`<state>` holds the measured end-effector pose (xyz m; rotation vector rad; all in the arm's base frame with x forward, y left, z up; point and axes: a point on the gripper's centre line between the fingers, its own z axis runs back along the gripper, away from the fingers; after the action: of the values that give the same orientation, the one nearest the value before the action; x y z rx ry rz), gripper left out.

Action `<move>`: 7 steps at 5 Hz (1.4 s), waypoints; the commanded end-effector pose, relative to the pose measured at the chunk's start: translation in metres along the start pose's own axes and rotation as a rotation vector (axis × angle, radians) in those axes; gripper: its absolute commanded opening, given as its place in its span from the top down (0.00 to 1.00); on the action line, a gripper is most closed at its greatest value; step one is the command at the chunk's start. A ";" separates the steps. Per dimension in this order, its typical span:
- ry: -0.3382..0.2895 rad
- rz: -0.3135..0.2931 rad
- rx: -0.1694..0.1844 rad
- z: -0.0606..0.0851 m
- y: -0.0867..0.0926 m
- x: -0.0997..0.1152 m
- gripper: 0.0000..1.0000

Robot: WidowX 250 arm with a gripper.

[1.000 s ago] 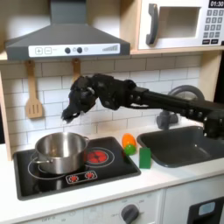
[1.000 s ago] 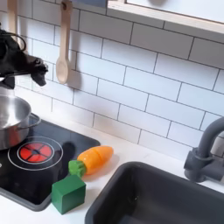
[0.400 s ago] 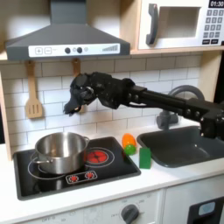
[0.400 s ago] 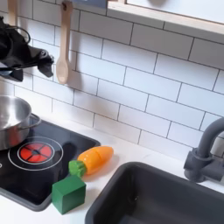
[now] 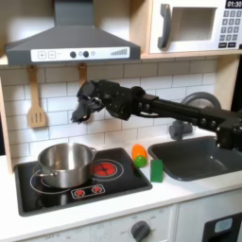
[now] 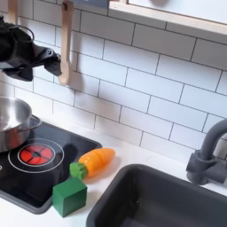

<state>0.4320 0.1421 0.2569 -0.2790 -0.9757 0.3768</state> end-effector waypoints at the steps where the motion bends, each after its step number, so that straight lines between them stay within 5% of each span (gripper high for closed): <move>1: -0.116 -0.027 0.031 -0.010 0.005 0.014 0.00; 2: -0.169 -0.034 0.016 -0.013 0.008 0.023 0.00; 3: -0.206 -0.033 -0.042 -0.016 0.003 0.025 0.00; 5: -0.290 -0.143 -0.131 -0.018 -0.002 0.034 0.00; 7: -0.395 -0.339 -0.059 -0.018 0.014 0.045 0.00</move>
<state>0.4658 0.1715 0.2803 -0.0828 -1.4074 0.0849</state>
